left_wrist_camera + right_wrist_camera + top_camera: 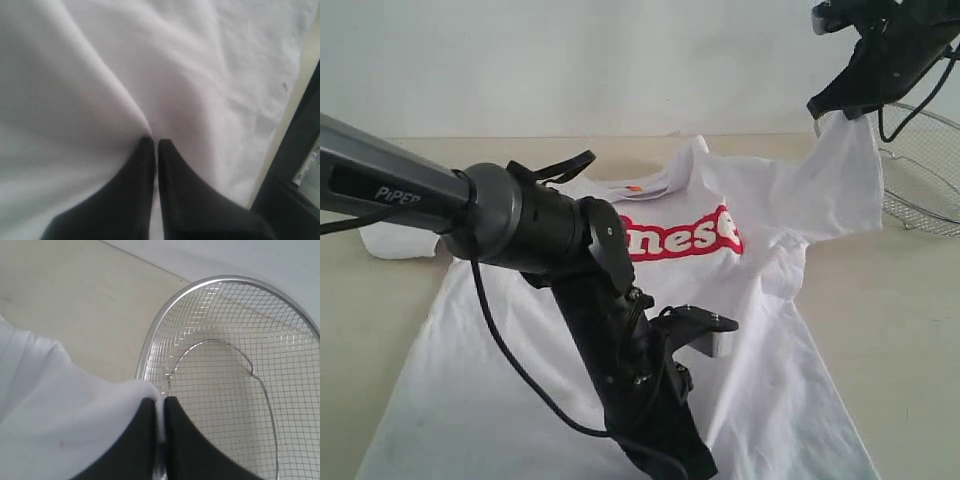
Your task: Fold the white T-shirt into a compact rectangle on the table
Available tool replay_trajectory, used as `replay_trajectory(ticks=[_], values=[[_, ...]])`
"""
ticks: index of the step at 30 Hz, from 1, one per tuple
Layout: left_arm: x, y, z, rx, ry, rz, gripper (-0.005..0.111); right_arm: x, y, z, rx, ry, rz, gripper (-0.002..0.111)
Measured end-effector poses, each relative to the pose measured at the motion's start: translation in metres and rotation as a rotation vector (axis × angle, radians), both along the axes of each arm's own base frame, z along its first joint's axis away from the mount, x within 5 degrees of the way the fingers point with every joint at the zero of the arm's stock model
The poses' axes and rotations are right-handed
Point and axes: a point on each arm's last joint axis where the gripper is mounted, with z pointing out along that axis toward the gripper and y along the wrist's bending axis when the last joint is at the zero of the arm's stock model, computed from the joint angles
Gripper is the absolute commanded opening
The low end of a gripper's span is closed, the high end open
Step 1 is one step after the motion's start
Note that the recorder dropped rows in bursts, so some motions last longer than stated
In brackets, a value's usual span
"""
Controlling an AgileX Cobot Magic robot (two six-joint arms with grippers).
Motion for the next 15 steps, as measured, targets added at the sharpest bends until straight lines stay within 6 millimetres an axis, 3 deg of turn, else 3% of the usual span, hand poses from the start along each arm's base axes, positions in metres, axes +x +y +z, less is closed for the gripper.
replay_trajectory(ticks=[8,12,15], values=[[-0.012,0.005,0.0,-0.004,0.05,-0.003,0.005,-0.005,0.006,-0.004,-0.005,0.072,0.027,0.0],[-0.005,0.0,0.007,-0.029,-0.001,-0.021,0.005,-0.011,0.029,0.011,-0.005,0.081,0.087,0.0],[0.005,-0.006,0.021,-0.068,-0.059,-0.019,0.005,-0.02,0.057,0.028,0.013,0.082,0.156,0.0]])
